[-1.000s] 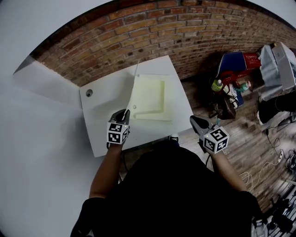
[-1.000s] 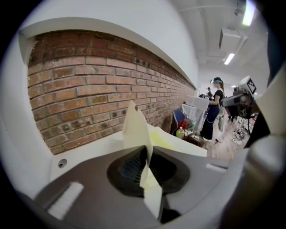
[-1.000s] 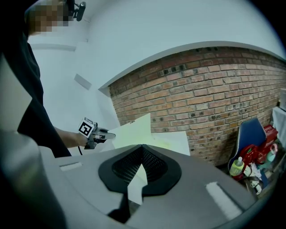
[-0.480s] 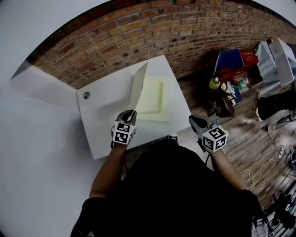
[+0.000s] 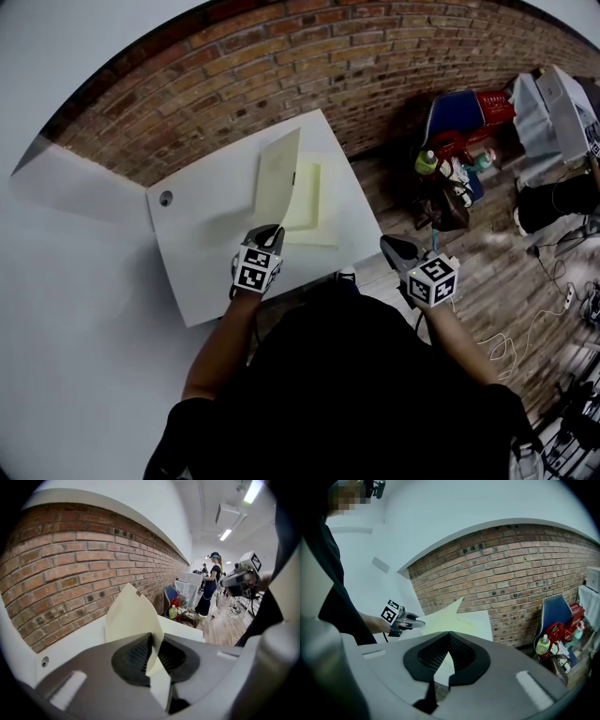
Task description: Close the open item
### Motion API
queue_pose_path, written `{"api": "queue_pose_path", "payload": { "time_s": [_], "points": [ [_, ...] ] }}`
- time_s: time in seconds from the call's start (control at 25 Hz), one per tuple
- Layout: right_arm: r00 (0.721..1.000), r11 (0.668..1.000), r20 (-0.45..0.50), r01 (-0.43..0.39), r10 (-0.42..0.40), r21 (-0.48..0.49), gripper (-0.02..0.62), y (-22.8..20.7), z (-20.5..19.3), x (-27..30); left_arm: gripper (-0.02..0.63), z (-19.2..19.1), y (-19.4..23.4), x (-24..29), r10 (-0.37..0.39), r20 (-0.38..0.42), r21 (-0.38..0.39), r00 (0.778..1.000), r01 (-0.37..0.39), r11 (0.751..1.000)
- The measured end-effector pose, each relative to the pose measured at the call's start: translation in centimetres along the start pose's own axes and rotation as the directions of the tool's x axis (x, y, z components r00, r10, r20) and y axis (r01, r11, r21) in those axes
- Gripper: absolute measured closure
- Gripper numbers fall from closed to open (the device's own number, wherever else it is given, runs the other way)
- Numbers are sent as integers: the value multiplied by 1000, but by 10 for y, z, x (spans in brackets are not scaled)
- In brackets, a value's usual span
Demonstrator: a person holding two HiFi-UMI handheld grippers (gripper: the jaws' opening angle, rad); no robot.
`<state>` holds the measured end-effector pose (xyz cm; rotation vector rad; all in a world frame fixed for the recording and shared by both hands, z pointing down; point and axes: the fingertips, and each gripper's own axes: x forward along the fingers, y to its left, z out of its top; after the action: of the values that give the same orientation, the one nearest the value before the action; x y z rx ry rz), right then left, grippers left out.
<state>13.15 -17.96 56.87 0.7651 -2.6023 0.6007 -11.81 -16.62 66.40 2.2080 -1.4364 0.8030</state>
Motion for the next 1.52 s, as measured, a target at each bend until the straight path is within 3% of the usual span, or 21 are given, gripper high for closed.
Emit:
{"api": "queue_pose_path", "payload": {
  "time_s": [0.84,1.52],
  "points": [
    [996,996,-15,84,-83,43,594,-22,-16,-30,580,-9,-58,58,-154,-121,85,981,165,983],
    [992,991,-47,120,-117,66,594,-22,-33,-44,572,-36,-87,102,-187,-267,222,945,250,942]
  ]
}}
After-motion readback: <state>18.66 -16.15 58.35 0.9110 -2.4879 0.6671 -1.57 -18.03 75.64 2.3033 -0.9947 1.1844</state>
